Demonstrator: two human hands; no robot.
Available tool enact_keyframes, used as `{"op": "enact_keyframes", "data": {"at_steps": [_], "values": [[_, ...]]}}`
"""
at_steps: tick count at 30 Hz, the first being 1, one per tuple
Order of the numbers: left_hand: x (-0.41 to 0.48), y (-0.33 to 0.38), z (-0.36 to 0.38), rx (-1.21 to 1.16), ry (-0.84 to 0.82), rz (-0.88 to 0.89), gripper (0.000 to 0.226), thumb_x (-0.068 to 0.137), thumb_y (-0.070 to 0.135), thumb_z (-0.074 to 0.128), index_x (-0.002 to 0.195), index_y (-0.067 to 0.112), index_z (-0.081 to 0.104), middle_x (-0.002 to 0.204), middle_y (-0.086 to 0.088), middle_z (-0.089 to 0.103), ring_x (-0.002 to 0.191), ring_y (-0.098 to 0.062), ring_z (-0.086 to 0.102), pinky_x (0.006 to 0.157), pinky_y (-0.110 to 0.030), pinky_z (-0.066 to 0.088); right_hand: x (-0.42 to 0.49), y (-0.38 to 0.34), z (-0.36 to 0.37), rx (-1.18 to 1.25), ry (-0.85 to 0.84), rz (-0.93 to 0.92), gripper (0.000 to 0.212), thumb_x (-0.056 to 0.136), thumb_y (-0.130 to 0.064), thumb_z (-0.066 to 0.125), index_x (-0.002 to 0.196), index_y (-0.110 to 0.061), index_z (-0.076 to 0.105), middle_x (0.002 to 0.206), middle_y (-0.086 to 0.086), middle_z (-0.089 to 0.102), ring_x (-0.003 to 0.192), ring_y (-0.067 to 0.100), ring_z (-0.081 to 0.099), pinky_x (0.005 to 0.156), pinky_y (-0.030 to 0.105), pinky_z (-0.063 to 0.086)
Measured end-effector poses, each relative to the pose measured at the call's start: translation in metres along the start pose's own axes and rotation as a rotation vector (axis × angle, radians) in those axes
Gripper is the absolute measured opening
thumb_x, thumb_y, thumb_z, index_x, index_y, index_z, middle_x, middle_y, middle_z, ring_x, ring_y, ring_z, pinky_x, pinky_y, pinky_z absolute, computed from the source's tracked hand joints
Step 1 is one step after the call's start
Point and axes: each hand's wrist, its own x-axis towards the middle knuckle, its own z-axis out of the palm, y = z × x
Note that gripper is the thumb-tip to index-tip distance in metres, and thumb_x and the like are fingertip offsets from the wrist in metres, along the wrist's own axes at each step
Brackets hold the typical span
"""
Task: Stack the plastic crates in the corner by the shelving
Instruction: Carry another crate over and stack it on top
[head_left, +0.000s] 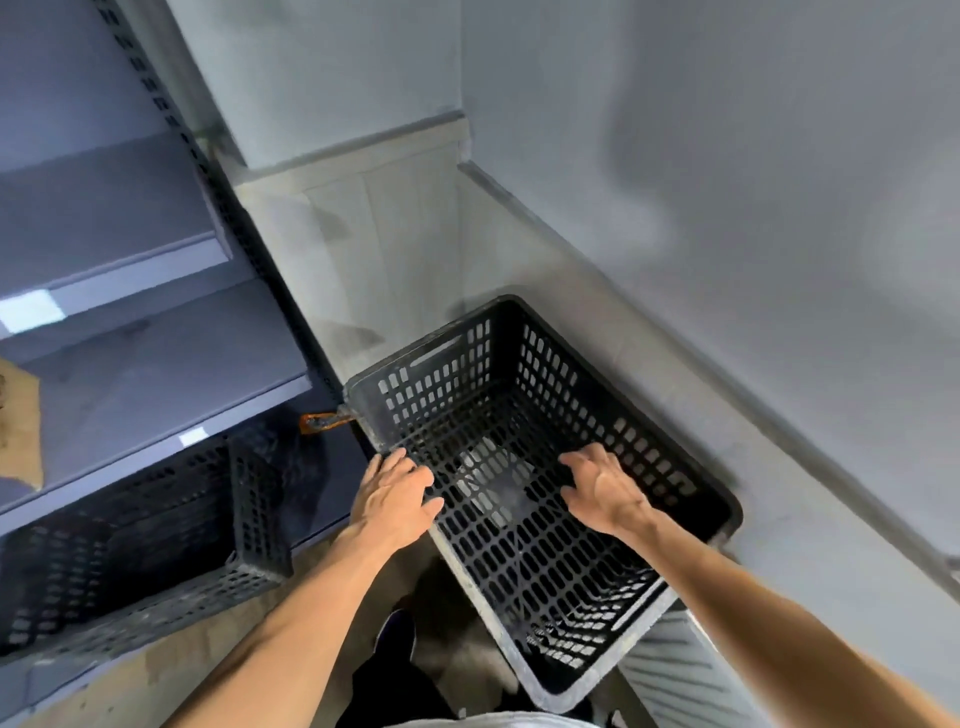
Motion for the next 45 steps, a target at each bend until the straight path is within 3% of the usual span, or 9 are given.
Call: {"op": "enact_keyframes", "data": {"at_steps": [7,14,19,24,30,35,39,42,45], "values": [[0.022,-0.035,-0.004,-0.072,-0.063,0.380,0.049,0.093,0.062,0.039,0.116,0.027,0.066,0.125,0.008,0.063,0.135,-0.011,0.039,0.120,-0.035,-0.001,-0.024,-0.042,0.061,0.053,-0.078,0.199,0.052,0.096,-0.027,0.052,0.147,-0.020,0.041,0.143,0.008,0.036,0.132,0.029,0.037,0.109,0.038,0.038],[0.034,-0.062,-0.016,-0.127,-0.195,0.641,0.046,0.086,0.067,0.050,0.113,0.033,0.065,0.117,0.013,0.062,0.122,-0.011,0.045,0.112,-0.031,0.005,-0.056,-0.092,0.092,0.182,-0.074,0.275,0.043,0.100,-0.036,0.047,0.139,-0.021,0.051,0.134,0.009,0.050,0.126,0.029,0.048,0.105,0.035,0.040],[0.037,-0.062,-0.017,-0.035,-0.244,0.685,0.049,0.081,0.070,0.054,0.114,0.035,0.062,0.104,0.011,0.059,0.115,-0.014,0.046,0.109,-0.035,0.013,-0.091,-0.111,0.096,0.336,-0.042,0.281,0.033,0.105,-0.041,0.035,0.088,-0.025,0.058,0.091,0.000,0.064,0.089,0.024,0.059,0.074,0.032,0.039],[0.032,-0.052,-0.012,0.103,-0.235,0.658,0.050,0.081,0.072,0.051,0.115,0.038,0.061,0.106,0.006,0.056,0.115,-0.023,0.044,0.109,-0.043,0.015,-0.121,-0.106,0.103,0.358,0.000,0.337,0.049,0.102,-0.052,0.028,0.079,-0.013,0.047,0.069,-0.003,0.051,0.075,0.026,0.052,0.067,0.034,0.034],[0.030,-0.037,-0.006,0.189,-0.226,0.632,0.040,0.080,0.073,0.050,0.110,0.049,0.063,0.098,0.011,0.053,0.111,-0.020,0.042,0.097,-0.042,0.018,-0.152,-0.107,0.129,0.206,0.150,0.317,0.047,0.099,-0.057,0.035,0.109,-0.017,0.059,0.105,0.005,0.067,0.105,0.027,0.060,0.082,0.037,0.045],[0.034,-0.035,-0.005,0.230,-0.244,0.599,0.039,0.080,0.075,0.051,0.110,0.053,0.062,0.099,0.012,0.053,0.115,-0.021,0.042,0.093,-0.041,0.021,-0.150,-0.105,0.143,0.092,0.198,0.317,0.028,0.094,-0.046,0.051,0.103,-0.019,0.051,0.101,0.003,0.068,0.099,0.028,0.064,0.077,0.038,0.050],[0.032,-0.035,-0.003,0.276,-0.234,0.613,0.049,0.072,0.079,0.055,0.112,0.051,0.061,0.108,0.011,0.055,0.115,-0.022,0.041,0.094,-0.042,0.022,-0.140,-0.106,0.142,0.055,0.197,0.374,0.034,0.092,-0.048,0.053,0.120,-0.028,0.055,0.110,-0.001,0.070,0.103,0.025,0.066,0.078,0.036,0.052],[0.034,-0.032,0.002,0.300,-0.171,0.595,0.045,0.073,0.075,0.059,0.107,0.047,0.066,0.098,0.013,0.060,0.107,-0.020,0.046,0.089,-0.038,0.026,-0.134,-0.111,0.142,0.080,0.212,0.393,0.042,0.091,-0.048,0.054,0.131,-0.037,0.051,0.117,-0.005,0.067,0.108,0.022,0.065,0.079,0.036,0.051],[0.037,-0.025,0.005,0.362,-0.111,0.566,0.038,0.076,0.073,0.058,0.092,0.041,0.071,0.080,0.011,0.065,0.091,-0.016,0.051,0.086,-0.036,0.029,-0.126,-0.109,0.142,0.074,0.212,0.406,0.032,0.093,-0.047,0.052,0.122,-0.034,0.059,0.110,-0.003,0.067,0.100,0.023,0.067,0.078,0.037,0.054]]}}
